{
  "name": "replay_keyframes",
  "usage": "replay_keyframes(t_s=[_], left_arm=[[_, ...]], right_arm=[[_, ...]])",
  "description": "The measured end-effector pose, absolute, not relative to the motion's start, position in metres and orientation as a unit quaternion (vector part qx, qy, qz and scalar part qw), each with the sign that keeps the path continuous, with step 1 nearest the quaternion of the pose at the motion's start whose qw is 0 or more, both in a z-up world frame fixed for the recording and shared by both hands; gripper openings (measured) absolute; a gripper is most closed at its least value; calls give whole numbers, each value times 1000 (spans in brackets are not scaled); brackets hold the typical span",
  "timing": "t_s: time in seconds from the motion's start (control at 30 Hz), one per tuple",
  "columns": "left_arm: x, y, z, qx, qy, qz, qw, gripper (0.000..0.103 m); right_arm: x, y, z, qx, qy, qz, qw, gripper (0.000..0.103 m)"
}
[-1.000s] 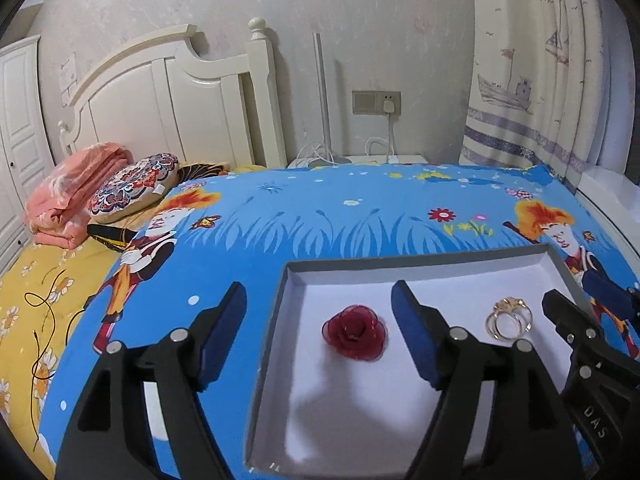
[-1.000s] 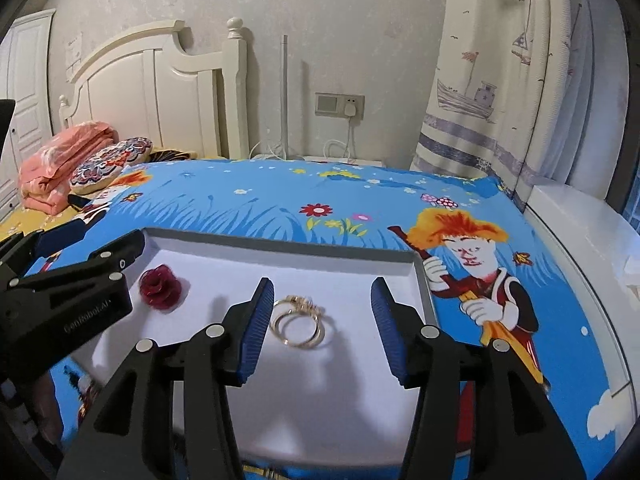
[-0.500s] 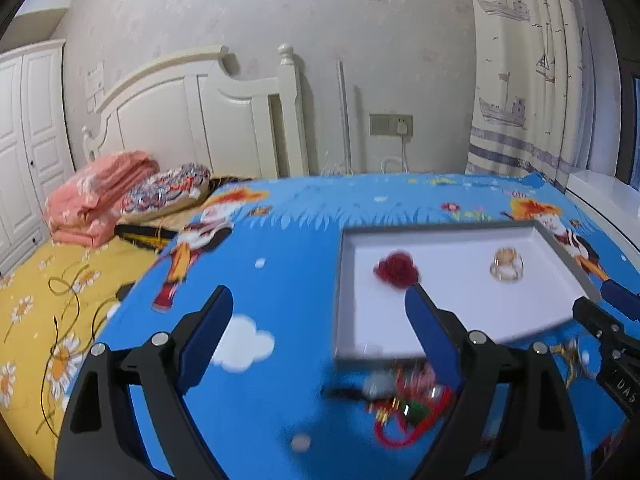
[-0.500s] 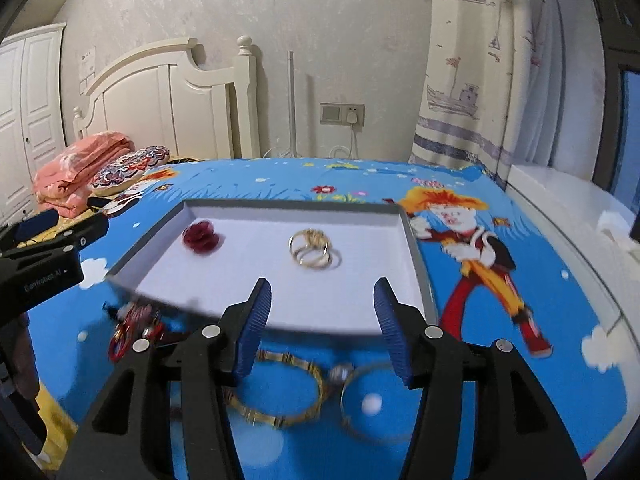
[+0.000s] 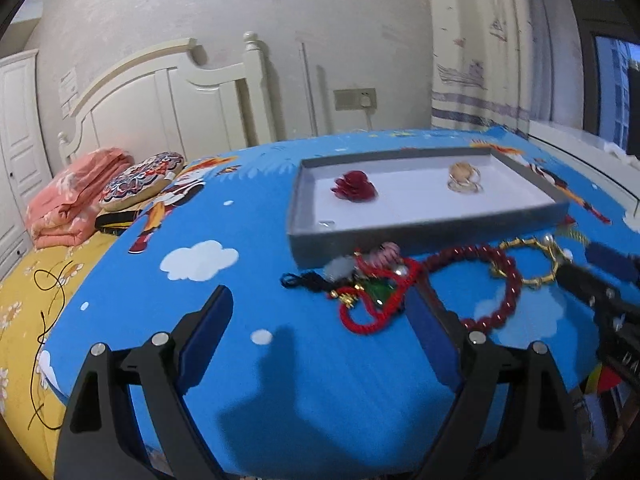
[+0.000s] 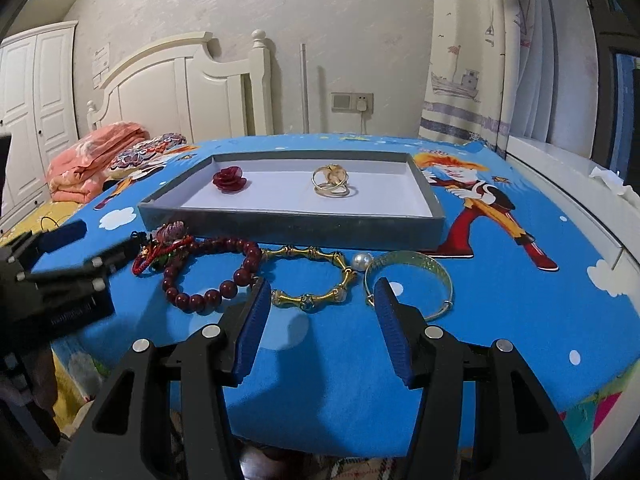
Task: Organize jewelry
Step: 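Withdraw both tools from the tray back toward the remaining jewelry, then grasp the red cord bracelet with the left tool while the right grasps a bangle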
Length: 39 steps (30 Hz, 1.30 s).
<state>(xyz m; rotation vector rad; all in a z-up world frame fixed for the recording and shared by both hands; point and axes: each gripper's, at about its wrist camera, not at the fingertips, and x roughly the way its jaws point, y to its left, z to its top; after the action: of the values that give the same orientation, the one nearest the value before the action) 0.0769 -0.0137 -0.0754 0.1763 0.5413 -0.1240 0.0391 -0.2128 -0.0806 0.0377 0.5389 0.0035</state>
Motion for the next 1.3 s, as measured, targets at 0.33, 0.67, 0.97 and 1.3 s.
replay_keyframes(t_s=[0.33,0.67,0.97,1.3], left_arm=[[82,-24,-85,97,273,-66,955,74],[89,-27,-91,93,278,-91,952,39],[86,-18,-82,81,264,-90,957,5],[74,-6,-43,62,216,-81,971,5]], right_arm=[[37,-209,-84,15,262,9,965,52],[36,-216,-84,26,257,-3,966,52],[32,-229,-81,35,242,-40,969,52],[33,-247,-83,23,240,-66,968,44]])
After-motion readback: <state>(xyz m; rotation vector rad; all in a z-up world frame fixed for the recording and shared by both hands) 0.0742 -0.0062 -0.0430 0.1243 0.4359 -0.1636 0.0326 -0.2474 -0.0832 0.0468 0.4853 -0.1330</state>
